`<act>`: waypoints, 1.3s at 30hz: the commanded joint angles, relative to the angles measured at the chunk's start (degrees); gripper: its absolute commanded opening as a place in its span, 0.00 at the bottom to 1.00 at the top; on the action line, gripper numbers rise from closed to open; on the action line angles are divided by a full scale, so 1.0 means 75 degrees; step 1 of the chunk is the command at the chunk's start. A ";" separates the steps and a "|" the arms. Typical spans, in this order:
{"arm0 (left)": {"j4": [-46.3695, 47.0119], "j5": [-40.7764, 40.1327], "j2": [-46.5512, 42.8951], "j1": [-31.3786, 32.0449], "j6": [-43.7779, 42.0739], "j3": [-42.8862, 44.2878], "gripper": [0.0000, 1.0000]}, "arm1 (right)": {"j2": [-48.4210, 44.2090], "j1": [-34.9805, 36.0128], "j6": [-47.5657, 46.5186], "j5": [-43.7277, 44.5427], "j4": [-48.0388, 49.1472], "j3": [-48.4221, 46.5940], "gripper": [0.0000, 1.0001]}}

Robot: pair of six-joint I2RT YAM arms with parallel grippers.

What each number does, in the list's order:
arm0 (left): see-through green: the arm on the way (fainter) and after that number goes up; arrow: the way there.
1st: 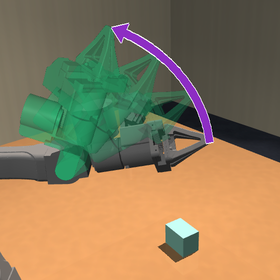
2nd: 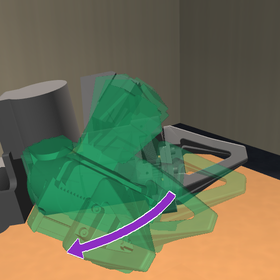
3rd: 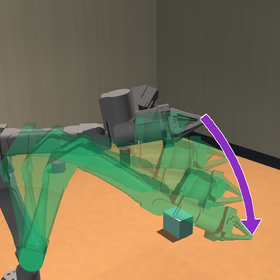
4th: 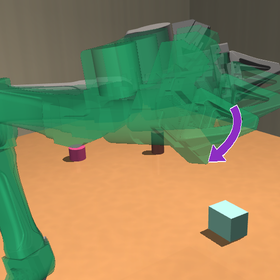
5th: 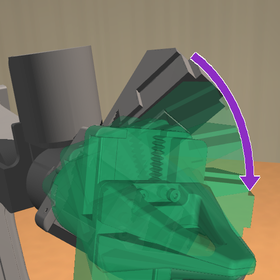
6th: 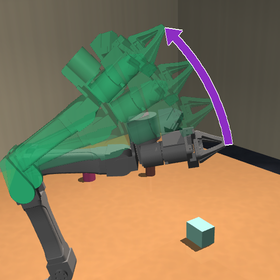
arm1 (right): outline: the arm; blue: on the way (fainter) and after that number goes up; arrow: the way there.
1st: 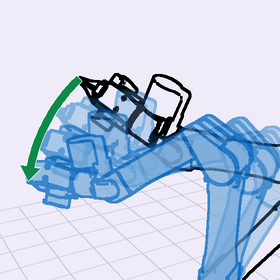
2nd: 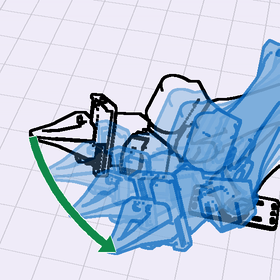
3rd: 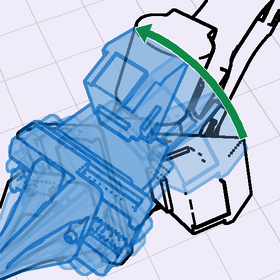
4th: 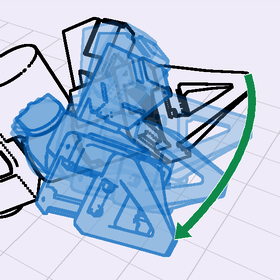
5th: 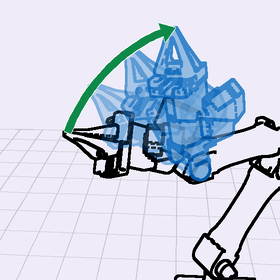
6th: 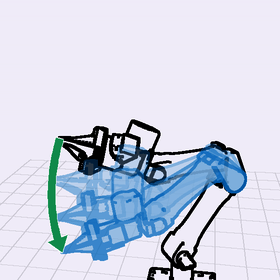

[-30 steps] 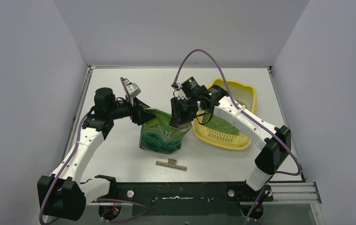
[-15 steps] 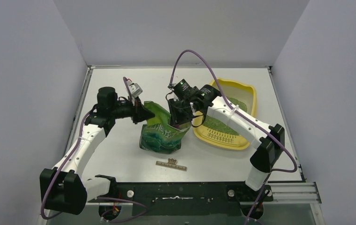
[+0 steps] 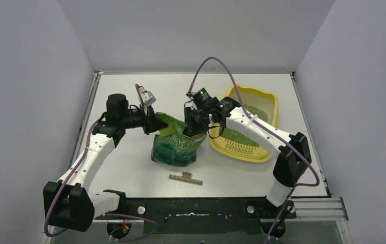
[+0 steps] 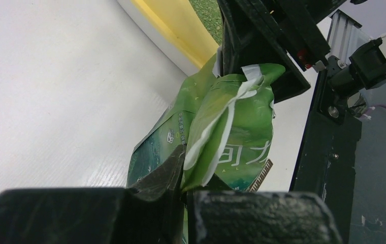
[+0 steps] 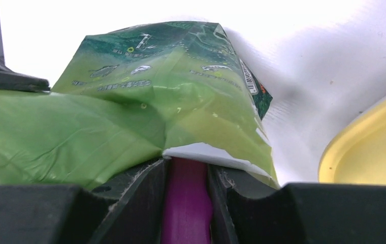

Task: Fill the litter box with clean litter
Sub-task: 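Scoop the cat litter from the cat litter bag.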

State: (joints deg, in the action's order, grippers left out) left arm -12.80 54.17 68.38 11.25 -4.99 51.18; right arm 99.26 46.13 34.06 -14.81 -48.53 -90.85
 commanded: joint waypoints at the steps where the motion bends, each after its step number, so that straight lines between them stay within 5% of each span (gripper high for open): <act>1: -0.0026 0.0127 -0.0176 0.0080 -0.0244 0.0220 0.00 | -0.0083 -0.0217 0.0589 -0.0330 0.1206 0.1122 0.00; 18: 0.0019 0.0436 -0.0141 0.0295 -0.0413 0.0175 0.00 | -0.1576 -0.1508 0.3851 -0.3310 0.7815 0.4513 0.00; 24: 0.0630 0.0660 -0.0316 0.0302 -0.0208 -0.0065 0.00 | -0.1804 -0.1769 0.4373 -0.3538 0.8652 0.4884 0.00; 29: 0.2288 0.0899 -0.0244 0.0311 0.0823 -0.0321 0.00 | -0.2052 -0.2074 0.4861 -0.3755 0.9288 0.5233 0.00; 39: 0.3771 0.1138 0.0591 0.0658 0.1691 0.0454 0.00 | -0.2754 -0.2839 0.4908 -0.3979 0.9035 0.5651 0.00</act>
State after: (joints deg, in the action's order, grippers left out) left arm 6.90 59.70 71.99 14.87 4.80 49.67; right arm 83.94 27.29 69.12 -42.96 12.34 -48.97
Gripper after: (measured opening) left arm 0.004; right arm 0.281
